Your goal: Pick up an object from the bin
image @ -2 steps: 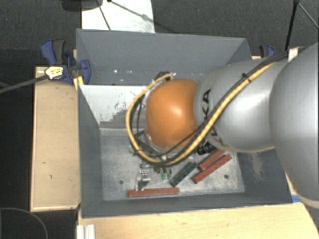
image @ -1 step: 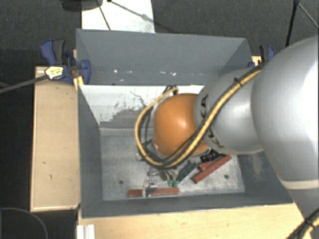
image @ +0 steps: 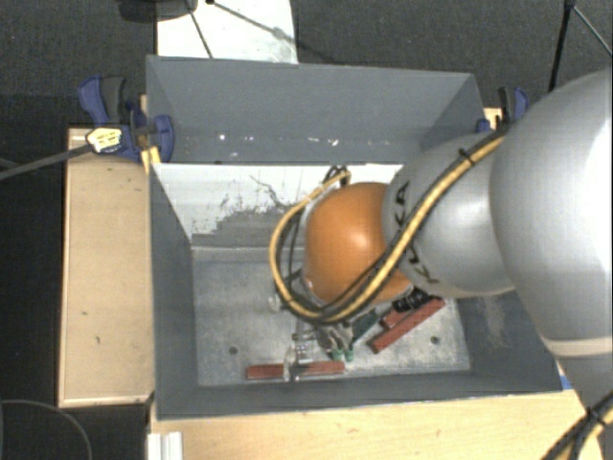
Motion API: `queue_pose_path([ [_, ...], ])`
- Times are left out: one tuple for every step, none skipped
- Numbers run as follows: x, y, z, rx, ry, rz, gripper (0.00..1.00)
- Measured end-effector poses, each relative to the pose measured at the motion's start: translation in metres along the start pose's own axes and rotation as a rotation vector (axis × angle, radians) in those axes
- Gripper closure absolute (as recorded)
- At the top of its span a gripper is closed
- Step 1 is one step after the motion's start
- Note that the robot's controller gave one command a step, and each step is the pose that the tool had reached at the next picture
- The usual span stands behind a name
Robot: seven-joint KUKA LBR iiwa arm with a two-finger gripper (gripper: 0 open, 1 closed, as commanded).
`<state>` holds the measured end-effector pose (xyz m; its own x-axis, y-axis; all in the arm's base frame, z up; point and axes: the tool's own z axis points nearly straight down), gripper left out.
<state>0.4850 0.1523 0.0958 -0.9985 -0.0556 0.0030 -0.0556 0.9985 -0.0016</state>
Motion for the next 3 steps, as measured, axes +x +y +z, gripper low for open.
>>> queue_pose_path([
  [0.006, 0.003, 0.023, -0.005, -0.009, 0.005, 1.0],
  [0.006, 0.003, 0.023, -0.005, -0.009, 0.007, 1.0],
  [-0.019, -0.015, -0.134, -0.003, -0.007, -0.013, 1.0],
])
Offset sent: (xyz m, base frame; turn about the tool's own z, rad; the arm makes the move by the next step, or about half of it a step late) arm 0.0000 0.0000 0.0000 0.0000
